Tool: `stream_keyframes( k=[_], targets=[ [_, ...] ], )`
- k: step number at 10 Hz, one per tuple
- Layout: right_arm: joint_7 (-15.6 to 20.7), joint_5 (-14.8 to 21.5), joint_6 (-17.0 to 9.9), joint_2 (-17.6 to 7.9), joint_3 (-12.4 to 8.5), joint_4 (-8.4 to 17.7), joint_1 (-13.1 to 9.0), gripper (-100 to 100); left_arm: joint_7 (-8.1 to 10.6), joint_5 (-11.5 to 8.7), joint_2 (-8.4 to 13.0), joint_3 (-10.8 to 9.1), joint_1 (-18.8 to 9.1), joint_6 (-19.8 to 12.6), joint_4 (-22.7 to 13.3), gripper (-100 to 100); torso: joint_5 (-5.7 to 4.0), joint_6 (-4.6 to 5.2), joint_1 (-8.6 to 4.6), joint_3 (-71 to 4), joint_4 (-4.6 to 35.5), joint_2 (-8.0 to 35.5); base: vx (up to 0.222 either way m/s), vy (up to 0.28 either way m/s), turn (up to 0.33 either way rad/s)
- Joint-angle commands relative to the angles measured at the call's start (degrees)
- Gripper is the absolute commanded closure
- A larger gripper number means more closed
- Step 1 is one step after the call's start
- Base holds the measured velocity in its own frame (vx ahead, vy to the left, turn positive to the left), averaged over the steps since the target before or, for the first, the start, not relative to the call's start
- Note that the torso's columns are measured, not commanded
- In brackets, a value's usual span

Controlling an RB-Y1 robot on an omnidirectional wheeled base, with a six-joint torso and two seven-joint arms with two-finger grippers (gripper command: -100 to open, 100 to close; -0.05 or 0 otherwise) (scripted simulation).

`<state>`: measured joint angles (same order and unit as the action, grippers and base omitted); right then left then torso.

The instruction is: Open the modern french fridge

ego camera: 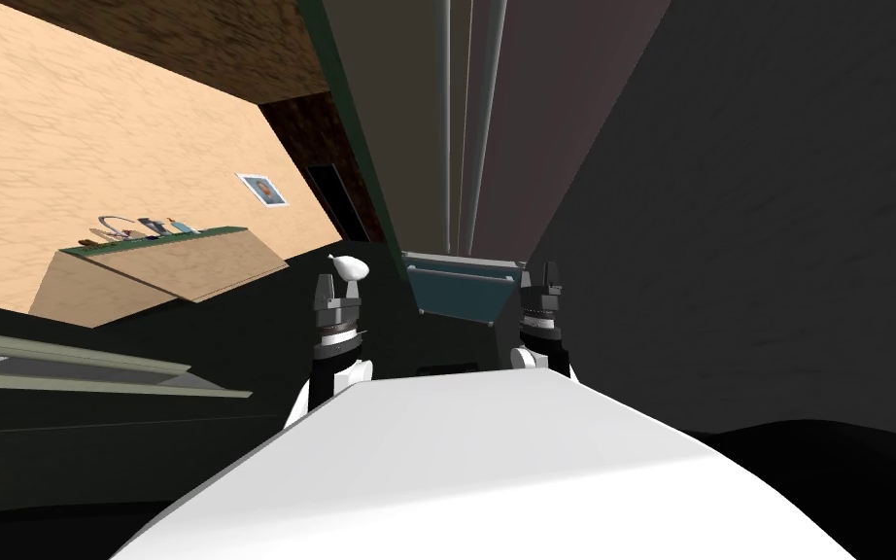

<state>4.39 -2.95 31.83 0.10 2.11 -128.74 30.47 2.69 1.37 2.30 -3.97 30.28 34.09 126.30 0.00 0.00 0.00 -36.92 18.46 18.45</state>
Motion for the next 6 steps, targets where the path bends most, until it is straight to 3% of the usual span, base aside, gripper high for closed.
stream_keyframes(
  k=[1, 4, 5, 6],
  targets=[
    [0.0, 0.0, 0.0, 0.0, 0.0, 0.0, 0.0, 0, 0.0, 0.0, 0.0, 0.0, 0.0, 0.0, 0.0, 0, 0.0, 0.0, 0.0, -8.4, 4.2, 4.2, 0.0, 0.0, 0.0],
    [0.0, 0.0, 0.0, 0.0, 0.0, 0.0, 0.0, 0, 0.0, 0.0, 0.0, 0.0, 0.0, 0.0, 0.0, 0, 0.0, 0.0, 0.0, -33.8, 16.9, 16.9, 0.0, 0.0, 0.0],
    [0.1, 1.1, -1.2, -1.8, 0.2, 0.6, -0.1, -100, 0.0, 0.0, 0.0, 0.0, 0.0, 0.0, 0.0, 0, 0.0, 0.0, 0.0, -42.3, 21.1, 21.2, 0.018, 0.012, 0.037],
    [0.3, 2.3, -2.4, -3.0, 0.4, 1.2, -0.1, -100, 0.0, 0.0, 0.0, 0.0, 0.0, 0.0, 0.0, 0, 0.01, -0.01, 0.03, -46.2, 23.0, 23.1, 0.027, 0.028, 0.061]
  ],
)
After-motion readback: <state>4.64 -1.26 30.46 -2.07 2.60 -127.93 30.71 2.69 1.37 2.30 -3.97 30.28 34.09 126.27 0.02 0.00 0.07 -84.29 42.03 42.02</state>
